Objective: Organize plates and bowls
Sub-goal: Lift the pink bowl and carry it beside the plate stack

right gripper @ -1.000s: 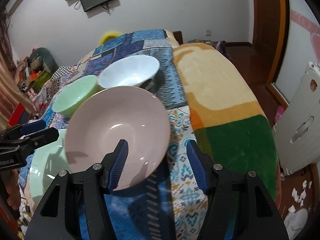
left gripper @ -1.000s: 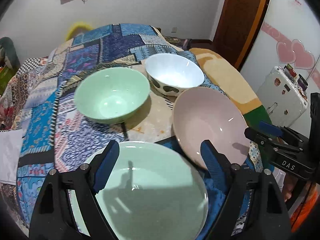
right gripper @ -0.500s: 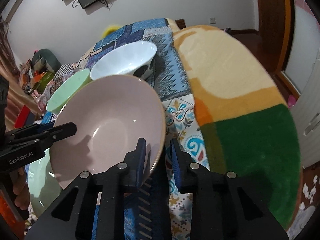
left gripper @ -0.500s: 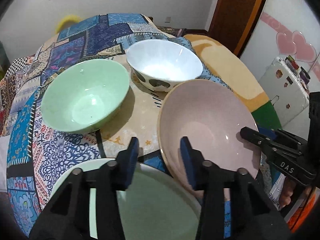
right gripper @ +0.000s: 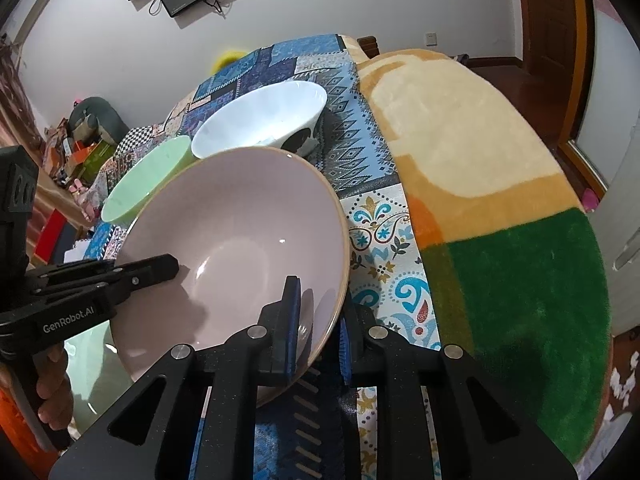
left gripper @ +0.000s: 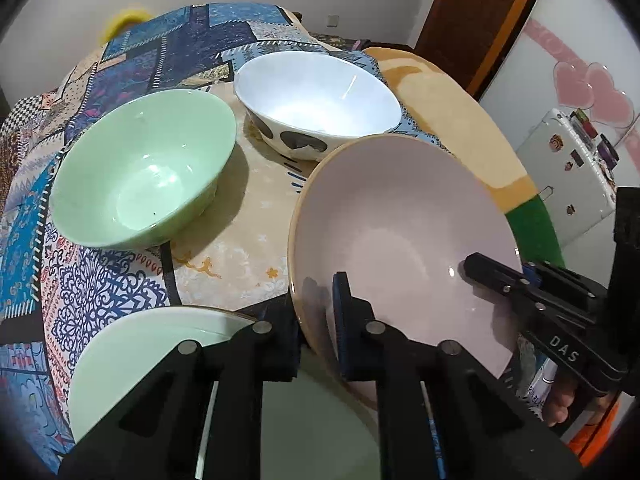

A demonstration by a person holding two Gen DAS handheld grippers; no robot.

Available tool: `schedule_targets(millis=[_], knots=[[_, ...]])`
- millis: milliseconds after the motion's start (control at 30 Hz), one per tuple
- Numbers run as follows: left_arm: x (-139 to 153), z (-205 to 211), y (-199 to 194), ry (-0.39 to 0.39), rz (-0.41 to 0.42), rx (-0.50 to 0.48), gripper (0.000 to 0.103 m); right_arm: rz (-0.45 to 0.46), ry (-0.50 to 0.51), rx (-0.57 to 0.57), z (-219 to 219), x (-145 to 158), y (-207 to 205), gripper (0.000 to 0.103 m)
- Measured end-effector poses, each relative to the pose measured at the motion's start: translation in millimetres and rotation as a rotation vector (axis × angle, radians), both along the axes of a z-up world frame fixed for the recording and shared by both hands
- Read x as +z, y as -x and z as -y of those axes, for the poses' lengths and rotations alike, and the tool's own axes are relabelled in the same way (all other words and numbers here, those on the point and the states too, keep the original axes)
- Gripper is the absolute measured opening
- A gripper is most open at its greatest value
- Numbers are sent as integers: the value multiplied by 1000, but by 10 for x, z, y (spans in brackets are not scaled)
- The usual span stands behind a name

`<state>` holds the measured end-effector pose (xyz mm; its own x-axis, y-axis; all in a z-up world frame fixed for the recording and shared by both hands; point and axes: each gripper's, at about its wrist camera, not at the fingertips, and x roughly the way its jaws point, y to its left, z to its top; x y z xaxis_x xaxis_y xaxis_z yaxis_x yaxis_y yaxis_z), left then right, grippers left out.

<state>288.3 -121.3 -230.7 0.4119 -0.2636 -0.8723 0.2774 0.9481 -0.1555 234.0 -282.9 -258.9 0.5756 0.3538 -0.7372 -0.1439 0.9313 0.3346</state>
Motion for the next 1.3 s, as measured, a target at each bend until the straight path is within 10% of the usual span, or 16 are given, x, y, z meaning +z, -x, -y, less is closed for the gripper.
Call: schedule_targets(millis=[1300], knots=[[780,-728,989,61,116,73,13,130,46,82,-731,615,491,15]])
